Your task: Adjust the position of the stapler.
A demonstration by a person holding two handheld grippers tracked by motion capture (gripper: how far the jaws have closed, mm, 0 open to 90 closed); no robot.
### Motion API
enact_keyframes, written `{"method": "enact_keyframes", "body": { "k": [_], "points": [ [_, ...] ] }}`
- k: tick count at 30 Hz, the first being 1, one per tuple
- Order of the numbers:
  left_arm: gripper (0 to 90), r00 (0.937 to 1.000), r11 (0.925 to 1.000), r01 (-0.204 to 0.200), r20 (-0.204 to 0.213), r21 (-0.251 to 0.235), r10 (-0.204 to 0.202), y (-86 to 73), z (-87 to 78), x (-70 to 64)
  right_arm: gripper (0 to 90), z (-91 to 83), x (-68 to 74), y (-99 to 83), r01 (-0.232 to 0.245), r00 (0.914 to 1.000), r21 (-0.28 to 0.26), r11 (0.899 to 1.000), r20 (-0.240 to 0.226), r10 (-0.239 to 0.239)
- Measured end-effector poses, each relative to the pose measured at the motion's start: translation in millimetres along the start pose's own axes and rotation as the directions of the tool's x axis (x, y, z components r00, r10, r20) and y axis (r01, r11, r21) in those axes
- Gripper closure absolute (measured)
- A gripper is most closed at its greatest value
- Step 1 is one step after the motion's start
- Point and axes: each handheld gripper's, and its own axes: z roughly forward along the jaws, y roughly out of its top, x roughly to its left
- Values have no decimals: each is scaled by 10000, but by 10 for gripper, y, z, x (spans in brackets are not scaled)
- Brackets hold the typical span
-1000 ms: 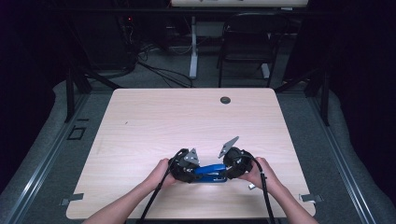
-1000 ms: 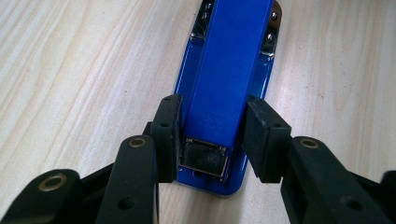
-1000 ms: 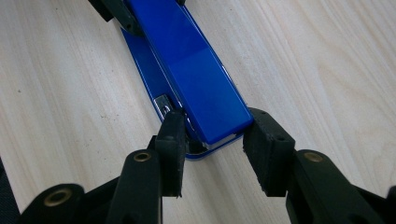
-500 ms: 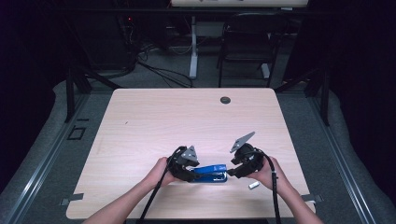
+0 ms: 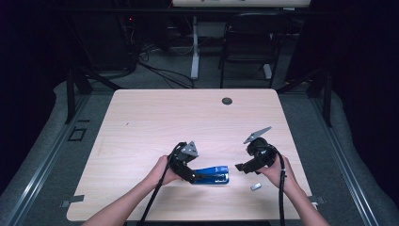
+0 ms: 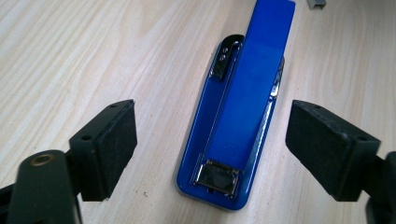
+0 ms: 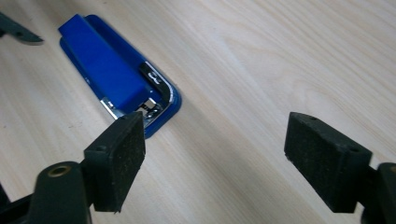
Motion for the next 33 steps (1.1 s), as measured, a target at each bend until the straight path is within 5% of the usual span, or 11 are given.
{"method": "enact_keyframes", "body": {
  "k": [10,21,33],
  "points": [
    [125,9997,10000,-89,244,0,89,111,69,-55,0,34,-154,-41,-913,9952,223,9956,365,905],
    [89,9995,9996,-191,240,206,186,231,147,-22,0,73,-291,-86,-1496,9871,340,9882,632,1473],
    [118,9955,9982,-487,833,342,457,411,265,-116,5,48,-327,-124,-1550,9852,341,9873,795,1519]
  ]
}}
